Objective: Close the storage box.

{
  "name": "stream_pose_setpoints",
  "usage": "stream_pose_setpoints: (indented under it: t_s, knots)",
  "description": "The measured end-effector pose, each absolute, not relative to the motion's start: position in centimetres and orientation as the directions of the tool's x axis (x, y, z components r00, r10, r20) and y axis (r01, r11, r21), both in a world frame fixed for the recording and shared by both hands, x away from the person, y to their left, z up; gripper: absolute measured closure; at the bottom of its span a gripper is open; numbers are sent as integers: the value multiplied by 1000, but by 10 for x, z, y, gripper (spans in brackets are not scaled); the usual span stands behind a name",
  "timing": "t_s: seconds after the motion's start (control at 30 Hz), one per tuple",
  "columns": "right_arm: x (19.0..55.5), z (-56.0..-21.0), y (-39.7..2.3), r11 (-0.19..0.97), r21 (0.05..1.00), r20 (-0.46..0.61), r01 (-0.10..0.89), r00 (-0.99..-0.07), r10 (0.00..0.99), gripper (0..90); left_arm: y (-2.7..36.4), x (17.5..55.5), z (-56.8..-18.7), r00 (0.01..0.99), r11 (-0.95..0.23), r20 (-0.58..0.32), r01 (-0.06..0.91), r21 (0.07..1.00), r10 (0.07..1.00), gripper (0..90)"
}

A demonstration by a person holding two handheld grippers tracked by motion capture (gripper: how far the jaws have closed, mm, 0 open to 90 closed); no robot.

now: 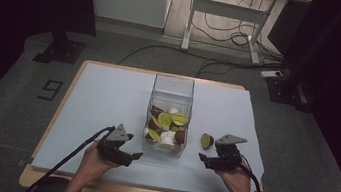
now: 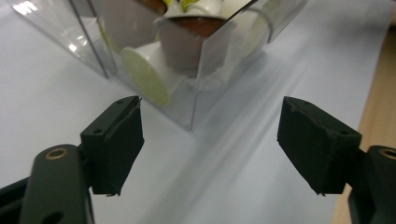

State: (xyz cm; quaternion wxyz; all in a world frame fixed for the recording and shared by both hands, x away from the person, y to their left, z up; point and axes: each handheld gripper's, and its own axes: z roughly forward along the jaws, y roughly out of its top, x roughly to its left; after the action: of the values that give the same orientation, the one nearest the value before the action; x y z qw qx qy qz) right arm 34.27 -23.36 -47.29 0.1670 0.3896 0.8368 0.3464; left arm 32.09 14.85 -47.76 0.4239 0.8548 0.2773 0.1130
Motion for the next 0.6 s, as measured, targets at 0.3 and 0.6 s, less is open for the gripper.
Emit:
stream_pose_setpoints:
  t_s: [0.3, 0.6]
  knots:
    - [339, -468, -223, 457, 729, 22, 510, -684, 729, 291, 139, 320, -472, 841, -504, -36, 357, 787, 539, 271]
    - [336, -462, -212, 455, 750, 36, 479, -718, 696, 401, 135, 321, -470, 846, -515, -19, 342, 786, 533, 344]
